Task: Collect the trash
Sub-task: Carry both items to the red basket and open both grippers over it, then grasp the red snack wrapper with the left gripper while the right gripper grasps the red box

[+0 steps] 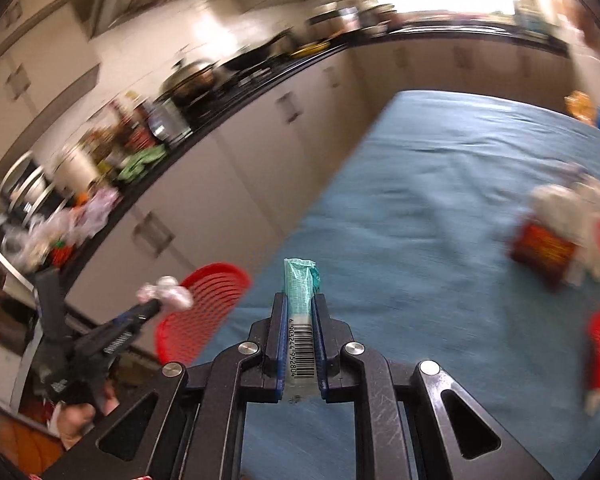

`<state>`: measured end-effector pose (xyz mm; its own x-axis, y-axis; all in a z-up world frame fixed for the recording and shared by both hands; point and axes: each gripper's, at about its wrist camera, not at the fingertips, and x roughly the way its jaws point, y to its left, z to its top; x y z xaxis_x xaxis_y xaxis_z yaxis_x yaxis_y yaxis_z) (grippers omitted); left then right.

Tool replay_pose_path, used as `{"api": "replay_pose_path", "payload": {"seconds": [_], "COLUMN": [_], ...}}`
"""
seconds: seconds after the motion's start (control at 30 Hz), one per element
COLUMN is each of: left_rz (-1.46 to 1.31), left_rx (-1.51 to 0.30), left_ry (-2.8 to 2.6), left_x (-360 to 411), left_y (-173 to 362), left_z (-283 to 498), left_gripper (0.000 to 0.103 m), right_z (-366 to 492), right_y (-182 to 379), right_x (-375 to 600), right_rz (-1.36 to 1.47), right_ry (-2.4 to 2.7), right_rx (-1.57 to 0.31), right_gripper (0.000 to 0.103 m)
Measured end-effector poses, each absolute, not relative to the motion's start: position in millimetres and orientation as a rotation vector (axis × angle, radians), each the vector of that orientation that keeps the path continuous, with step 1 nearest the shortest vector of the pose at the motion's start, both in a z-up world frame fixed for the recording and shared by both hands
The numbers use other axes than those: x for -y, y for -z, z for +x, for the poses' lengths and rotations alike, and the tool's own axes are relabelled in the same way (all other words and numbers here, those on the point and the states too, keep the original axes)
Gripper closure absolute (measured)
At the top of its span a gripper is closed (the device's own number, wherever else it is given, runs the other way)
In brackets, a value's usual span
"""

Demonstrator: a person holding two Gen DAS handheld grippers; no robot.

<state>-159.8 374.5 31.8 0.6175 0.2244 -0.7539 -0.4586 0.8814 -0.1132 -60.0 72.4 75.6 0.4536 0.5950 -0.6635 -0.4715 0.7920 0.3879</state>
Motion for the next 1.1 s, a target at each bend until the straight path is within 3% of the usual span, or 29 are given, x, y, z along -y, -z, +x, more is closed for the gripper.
{"api": "replay_pose_path", "payload": {"seconds": [0.13, 0.3, 0.37, 0.43, 0.57, 0.73, 1.1], "left_rz": [-0.325, -0.324, -0.320, -0.313, -0.278, -0.208, -0.120], "left_rx": [-0.847, -0.850, -0.843, -0.837, -0.826, -0.796, -0.766], "left_ry": [-0.424, -0.433, -0.440, -0.445, -0.471, -0.505, -0.451], "left_x": [-393.9, -401.5, -400.1, -396.6, -385.0, -362.1, -296.9], "left_y": [-18.3, -12.1, -12.9, -15.8, -24.4, -40.1, -65.3], "left_z": [-162.0, -162.3, -162.9, -163.4, -164.5, -167.4, -162.7], "left_gripper": [0.076, 0.062, 0.050, 0.045, 0.036, 0.031, 0.028], "right_z": [-45.3, -34.8, -32.3, -30.0, -31.0, -31.3, -40.5], "right_y": [-63.4, -47.1, -42.1, -37.8, -38.5, -43.0, -49.7], "right_x": [-141.5, -191.3, -199.7, -203.9, -192.7, -160.8, -64.6], "right_rz": [0.124, 0.112, 0.120, 0.131, 0.133, 0.148, 0.221], "right_ry": [-0.764, -0.839, -0.856, -0.868, -0.852, -0.803, -0.672], "right_rx": [-0.918, -0.948, -0.957, -0.971, -0.960, -0.948, -0.921], "right_gripper": [0.090, 0.088, 0.080, 0.066, 0.057, 0.046, 0.039]}}
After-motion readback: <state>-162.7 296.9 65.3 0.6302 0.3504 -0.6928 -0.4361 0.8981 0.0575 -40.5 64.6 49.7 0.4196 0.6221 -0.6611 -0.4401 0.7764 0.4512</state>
